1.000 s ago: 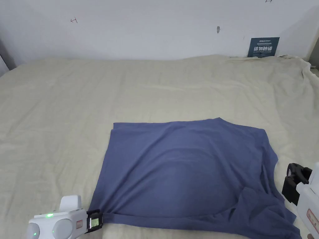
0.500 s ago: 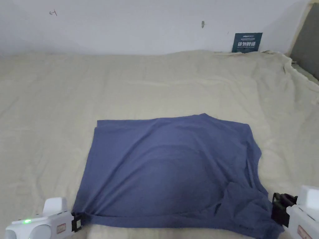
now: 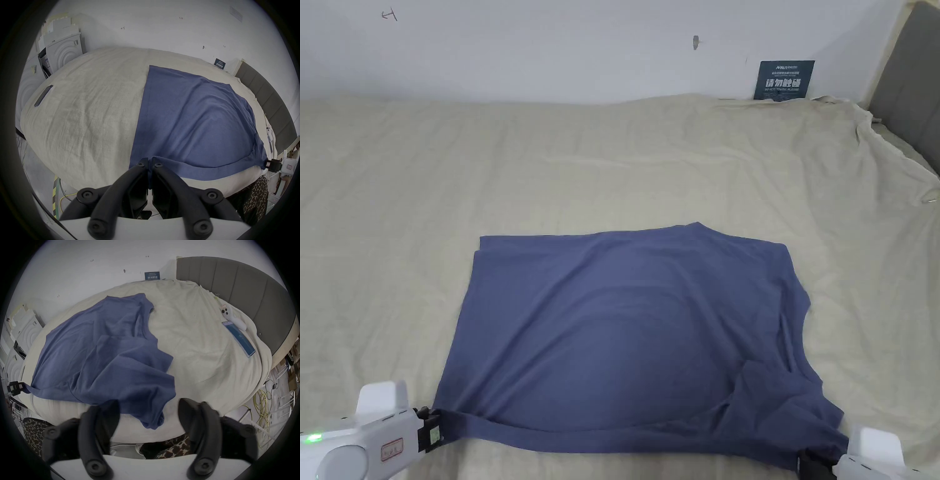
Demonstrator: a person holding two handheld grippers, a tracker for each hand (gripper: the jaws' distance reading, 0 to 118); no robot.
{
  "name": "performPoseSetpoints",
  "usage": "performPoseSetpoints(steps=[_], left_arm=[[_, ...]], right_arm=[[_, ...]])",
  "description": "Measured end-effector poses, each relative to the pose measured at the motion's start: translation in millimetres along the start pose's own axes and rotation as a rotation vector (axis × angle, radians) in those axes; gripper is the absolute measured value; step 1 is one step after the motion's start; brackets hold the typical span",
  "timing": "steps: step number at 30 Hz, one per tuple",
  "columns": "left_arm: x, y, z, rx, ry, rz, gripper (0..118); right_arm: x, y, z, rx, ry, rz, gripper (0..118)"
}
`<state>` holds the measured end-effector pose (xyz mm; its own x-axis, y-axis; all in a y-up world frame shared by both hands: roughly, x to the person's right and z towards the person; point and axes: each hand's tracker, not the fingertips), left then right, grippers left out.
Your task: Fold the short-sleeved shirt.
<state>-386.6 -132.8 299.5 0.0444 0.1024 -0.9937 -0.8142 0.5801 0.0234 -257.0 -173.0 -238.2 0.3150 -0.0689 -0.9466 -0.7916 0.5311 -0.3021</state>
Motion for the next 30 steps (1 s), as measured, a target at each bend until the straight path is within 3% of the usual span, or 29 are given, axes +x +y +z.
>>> performPoseSetpoints(steps=[3,4,11,18,30], left_arm=[[-0.8,-1.6,-1.9,0.002,0.000,0.009,0],[-1.2,-1.9,-2.0,0.000,-0.001,0.014,0],[-5.3,1.9,4.9,0.016,-0.006,0.034,0],[-8.9,34.5,10.0,0.075,-0.033,0.082,0],[2.5,125.8,-43.4,0.097,0.014,0.015,0]], right_arm=[[-2.5,-1.9,-5.9,-0.017,0.011,0.001,11],[-2.8,-3.9,-3.5,-0.011,0.018,0.004,6],[-4.8,8.9,32.3,0.092,0.049,0.038,4],[-15.7,74.5,64.9,0.261,0.096,0.081,4],[-41.0,187.2,-9.5,0.219,0.058,0.123,3]])
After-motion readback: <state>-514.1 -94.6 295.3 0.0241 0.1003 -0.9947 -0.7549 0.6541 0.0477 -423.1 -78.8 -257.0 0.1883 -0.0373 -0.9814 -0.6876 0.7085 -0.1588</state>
